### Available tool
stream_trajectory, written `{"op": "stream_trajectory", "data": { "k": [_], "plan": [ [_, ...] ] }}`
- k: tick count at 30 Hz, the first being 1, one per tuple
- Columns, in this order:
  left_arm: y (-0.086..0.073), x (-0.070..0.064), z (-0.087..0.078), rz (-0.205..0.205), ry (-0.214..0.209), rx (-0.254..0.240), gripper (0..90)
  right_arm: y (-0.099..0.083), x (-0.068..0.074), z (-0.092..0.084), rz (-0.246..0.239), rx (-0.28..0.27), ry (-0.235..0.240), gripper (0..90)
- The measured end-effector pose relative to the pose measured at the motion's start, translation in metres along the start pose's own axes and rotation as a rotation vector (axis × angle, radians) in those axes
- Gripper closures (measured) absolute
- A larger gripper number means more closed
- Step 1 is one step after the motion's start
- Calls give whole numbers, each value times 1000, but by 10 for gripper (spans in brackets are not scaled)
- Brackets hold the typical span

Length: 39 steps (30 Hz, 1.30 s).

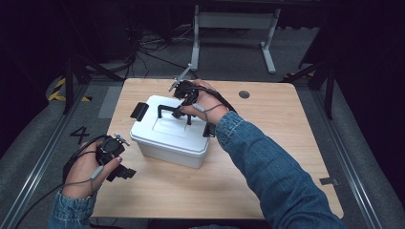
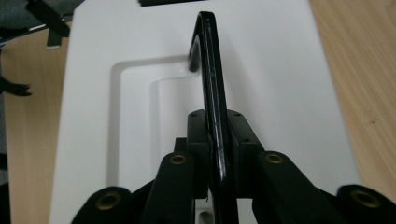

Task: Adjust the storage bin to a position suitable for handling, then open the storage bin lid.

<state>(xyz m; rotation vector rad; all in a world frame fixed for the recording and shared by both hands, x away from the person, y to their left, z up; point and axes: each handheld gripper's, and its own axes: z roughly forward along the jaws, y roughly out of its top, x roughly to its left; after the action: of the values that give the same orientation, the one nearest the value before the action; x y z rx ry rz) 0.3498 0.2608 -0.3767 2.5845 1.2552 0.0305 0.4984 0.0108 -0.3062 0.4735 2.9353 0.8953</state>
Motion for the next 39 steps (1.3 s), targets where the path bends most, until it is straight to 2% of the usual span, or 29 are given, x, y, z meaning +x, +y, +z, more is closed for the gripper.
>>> {"op": "stream_trajectory", "data": {
  "k": [4,10,17,20,25,26,27,33,39],
  "plan": [
    [1,0,0,6,-1,-2,181,3,5,-1,-31,32,5,835],
    [2,-1,1,5,-8,2,182,3,4,-1,-38,32,13,837],
    [2,0,1,5,-9,4,181,4,7,-7,-76,-7,-2,839],
    [2,1,2,3,-7,4,181,7,9,-16,-78,-38,5,839],
    [2,0,2,-1,-6,2,181,13,12,-39,-90,-79,-15,839],
    [2,-1,2,-3,-7,3,182,14,13,-43,-94,-82,-16,839],
    [3,-1,2,13,-2,4,181,14,13,-47,-94,-85,-22,839],
    [4,-2,2,12,-6,9,181,16,16,-71,-92,-100,-38,838],
    [4,-2,3,9,-11,11,182,15,16,-84,-87,-102,-52,838]
  ]
}}
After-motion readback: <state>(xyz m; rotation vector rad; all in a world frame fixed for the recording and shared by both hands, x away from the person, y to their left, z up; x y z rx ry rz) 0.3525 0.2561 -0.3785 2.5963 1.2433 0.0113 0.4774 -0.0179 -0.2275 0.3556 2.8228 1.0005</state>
